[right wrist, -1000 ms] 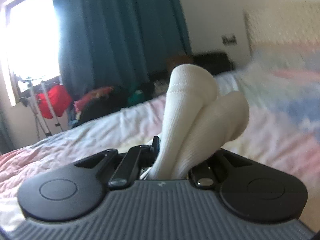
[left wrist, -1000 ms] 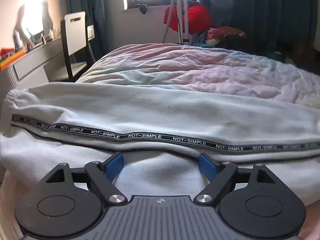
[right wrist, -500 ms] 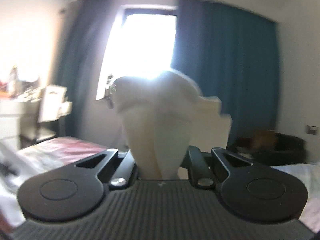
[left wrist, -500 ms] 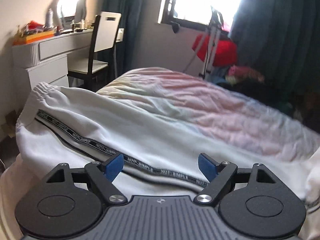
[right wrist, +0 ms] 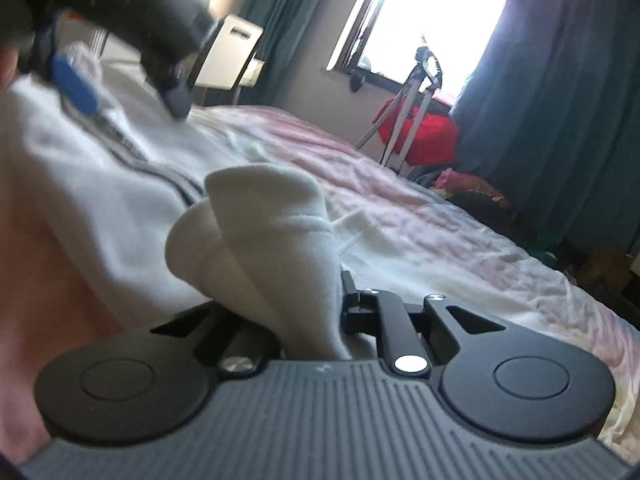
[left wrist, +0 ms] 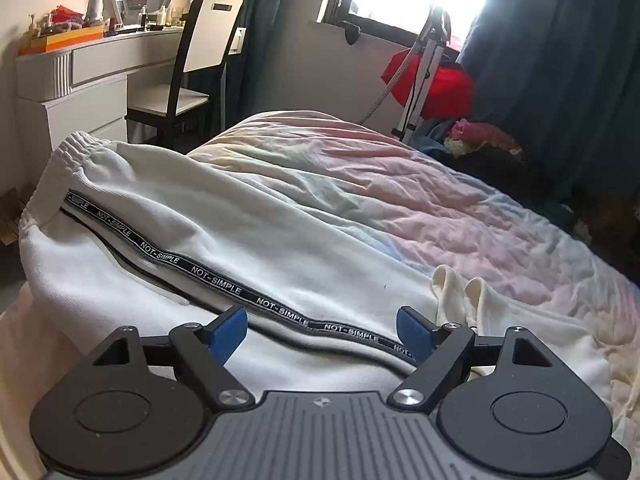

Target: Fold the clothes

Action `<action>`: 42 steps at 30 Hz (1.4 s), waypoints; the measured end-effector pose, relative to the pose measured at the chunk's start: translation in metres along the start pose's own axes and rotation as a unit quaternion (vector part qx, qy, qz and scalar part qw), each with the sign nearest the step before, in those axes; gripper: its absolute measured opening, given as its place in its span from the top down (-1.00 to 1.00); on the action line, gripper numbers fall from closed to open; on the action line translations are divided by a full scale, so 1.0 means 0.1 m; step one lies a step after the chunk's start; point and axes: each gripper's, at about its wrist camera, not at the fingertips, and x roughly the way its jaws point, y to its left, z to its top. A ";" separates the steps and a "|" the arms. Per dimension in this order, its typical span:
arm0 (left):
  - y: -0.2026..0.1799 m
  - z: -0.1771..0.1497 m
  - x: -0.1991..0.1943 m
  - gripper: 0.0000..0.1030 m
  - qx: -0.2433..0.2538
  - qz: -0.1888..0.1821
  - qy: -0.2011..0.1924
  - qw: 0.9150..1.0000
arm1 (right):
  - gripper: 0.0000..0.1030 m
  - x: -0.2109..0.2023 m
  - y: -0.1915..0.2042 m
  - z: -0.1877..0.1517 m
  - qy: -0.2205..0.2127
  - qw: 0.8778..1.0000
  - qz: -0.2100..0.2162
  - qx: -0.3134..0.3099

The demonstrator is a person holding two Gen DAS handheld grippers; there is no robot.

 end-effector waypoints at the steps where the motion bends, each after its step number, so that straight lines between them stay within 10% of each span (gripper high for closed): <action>1: 0.00 0.00 0.01 -0.63 -0.004 -0.007 0.000 1.000 | 0.74 0.01 0.03 0.03 -0.006 1.000 -0.002 0.000; 7: 0.02 0.00 0.05 -0.63 -0.027 -0.050 0.003 0.998 | 0.64 0.07 0.07 0.02 0.021 0.999 0.041 0.023; 13: 0.02 -0.01 0.08 -0.63 -0.045 -0.095 0.008 0.994 | -0.44 -0.09 -0.18 0.13 0.052 0.980 0.161 0.107; 20: -0.08 -0.12 0.14 -0.63 -0.043 -0.164 0.052 0.984 | -0.47 -0.52 -0.64 0.15 0.054 0.949 0.212 0.227; 25: -0.23 -0.24 0.23 -0.55 -0.017 -0.191 0.083 0.978 | -0.47 -0.47 -1.04 0.14 0.035 0.954 0.136 0.267; 30: -0.41 -0.39 0.32 -0.46 0.031 -0.184 0.099 0.977 | -0.47 -0.08 -1.27 -0.11 0.122 0.942 0.028 0.312; 42: -0.66 -0.64 0.34 -0.03 0.116 -0.169 0.120 0.971 | -0.51 0.27 -1.03 -0.21 0.155 0.955 0.005 0.251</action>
